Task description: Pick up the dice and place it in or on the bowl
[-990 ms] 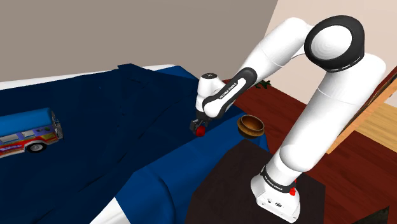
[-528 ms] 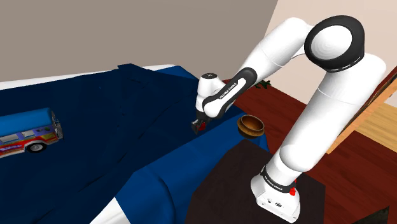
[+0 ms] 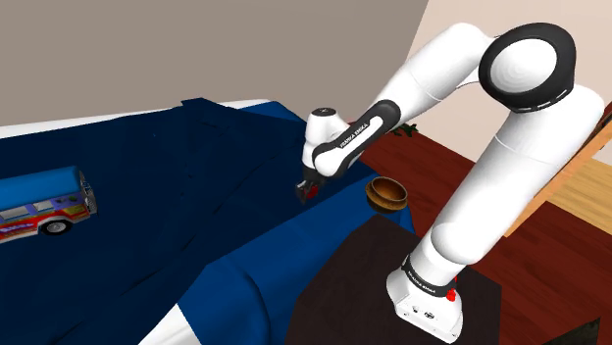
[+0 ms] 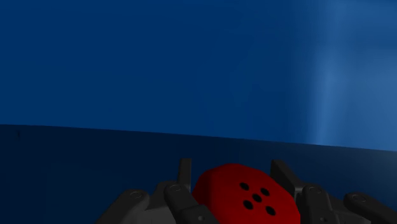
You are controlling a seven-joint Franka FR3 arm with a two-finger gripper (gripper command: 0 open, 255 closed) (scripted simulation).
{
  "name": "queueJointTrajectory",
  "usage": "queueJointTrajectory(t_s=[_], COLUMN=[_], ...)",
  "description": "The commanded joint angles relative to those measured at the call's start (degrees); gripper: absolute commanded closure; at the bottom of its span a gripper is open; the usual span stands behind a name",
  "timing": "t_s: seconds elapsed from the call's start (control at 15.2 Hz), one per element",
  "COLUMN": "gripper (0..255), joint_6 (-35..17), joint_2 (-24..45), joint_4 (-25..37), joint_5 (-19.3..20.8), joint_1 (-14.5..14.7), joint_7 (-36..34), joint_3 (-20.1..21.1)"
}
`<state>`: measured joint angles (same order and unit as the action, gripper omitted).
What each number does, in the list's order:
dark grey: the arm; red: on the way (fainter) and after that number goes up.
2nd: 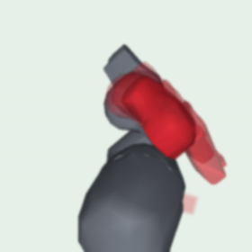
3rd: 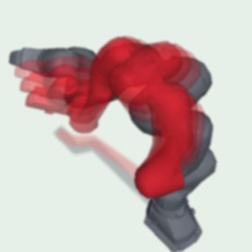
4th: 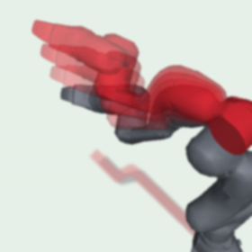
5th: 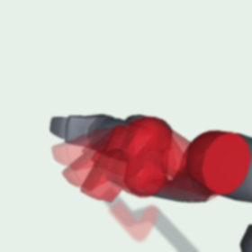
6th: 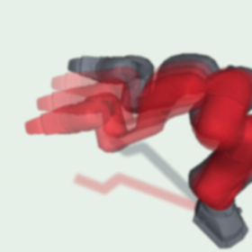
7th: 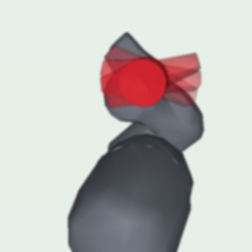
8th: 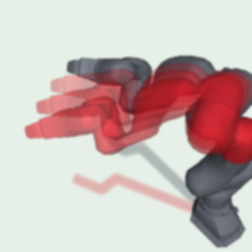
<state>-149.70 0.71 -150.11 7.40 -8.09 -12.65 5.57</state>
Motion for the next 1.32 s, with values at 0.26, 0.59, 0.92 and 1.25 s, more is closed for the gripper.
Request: queueJointTrajectory(t_s=[0.26,0.59,0.92,1.25], gripper=[255,255,255,255], joint_6=[5.4,9.9,14.4,18.8], joint_2=[-5.0,-8.6,-11.8,-14.7], joint_4=[0.5,1.4,2.7,4.3], joint_5=[-1.9,-3.0,-3.7,-4.3], joint_1=[0.3,0.5,0.7,0.9], joint_7=[1.5,2.5,3.2,3.8], joint_3=[0.2,0.1,0.0,-0.2])
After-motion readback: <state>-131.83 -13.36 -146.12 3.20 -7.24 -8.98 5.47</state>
